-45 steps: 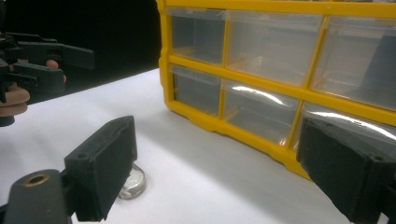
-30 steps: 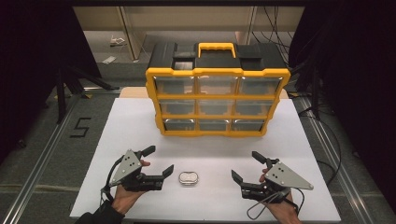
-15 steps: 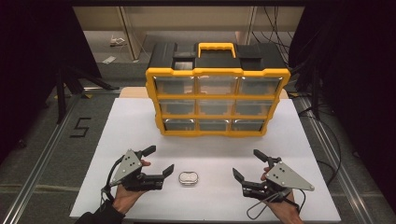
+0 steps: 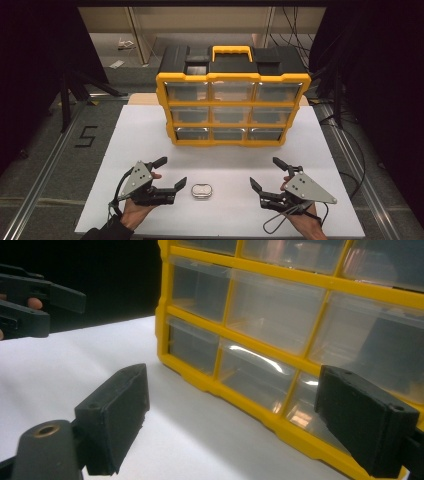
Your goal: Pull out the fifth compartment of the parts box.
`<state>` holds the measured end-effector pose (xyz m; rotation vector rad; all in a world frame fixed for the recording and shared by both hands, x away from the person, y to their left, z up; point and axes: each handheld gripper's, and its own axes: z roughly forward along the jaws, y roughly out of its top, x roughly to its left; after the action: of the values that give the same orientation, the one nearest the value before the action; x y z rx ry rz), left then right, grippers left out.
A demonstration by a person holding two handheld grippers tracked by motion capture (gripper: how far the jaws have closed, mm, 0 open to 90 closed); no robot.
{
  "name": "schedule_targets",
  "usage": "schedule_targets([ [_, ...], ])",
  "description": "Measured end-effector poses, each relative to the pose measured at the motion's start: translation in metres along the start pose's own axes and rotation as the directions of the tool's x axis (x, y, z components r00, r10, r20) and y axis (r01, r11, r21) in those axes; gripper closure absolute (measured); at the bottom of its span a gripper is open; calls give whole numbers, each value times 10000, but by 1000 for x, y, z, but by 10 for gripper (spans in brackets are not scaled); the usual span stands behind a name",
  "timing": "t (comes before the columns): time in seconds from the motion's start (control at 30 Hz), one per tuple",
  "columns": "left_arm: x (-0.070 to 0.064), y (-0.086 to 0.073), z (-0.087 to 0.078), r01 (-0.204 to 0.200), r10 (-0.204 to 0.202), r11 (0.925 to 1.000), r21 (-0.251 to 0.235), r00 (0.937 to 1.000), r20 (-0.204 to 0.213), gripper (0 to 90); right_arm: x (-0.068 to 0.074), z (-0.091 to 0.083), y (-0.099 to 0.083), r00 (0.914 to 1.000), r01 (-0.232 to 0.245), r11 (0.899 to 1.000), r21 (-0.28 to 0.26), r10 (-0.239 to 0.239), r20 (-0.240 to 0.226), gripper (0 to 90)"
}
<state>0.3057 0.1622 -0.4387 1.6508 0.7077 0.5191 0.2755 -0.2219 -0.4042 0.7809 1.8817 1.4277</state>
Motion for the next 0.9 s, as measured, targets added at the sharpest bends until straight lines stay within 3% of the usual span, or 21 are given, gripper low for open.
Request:
schedule_targets([
  [0.27,0,-1,1,-7,7,10000,22,10000,53,101,-2,7,3,9997,254,9996,136,-255,55,152],
  [0.4,0,-1,1,-15,15,10000,-11,10000,69,101,-8,9,7,9974,672,9975,241,-677,233,153],
  [0.6,0,-1,2,-8,7,10000,42,10000,63,102,-19,13,15,9904,1221,9925,109,-1226,643,163],
  [0.73,0,-1,2,2,-2,10000,13,10000,55,102,-21,19,19,9813,1685,9856,174,-1694,915,164],
  [0.9,1,-1,1,14,-15,10000,-60,9999,-154,101,-23,28,25,9749,2030,9789,224,-2042,883,169],
])
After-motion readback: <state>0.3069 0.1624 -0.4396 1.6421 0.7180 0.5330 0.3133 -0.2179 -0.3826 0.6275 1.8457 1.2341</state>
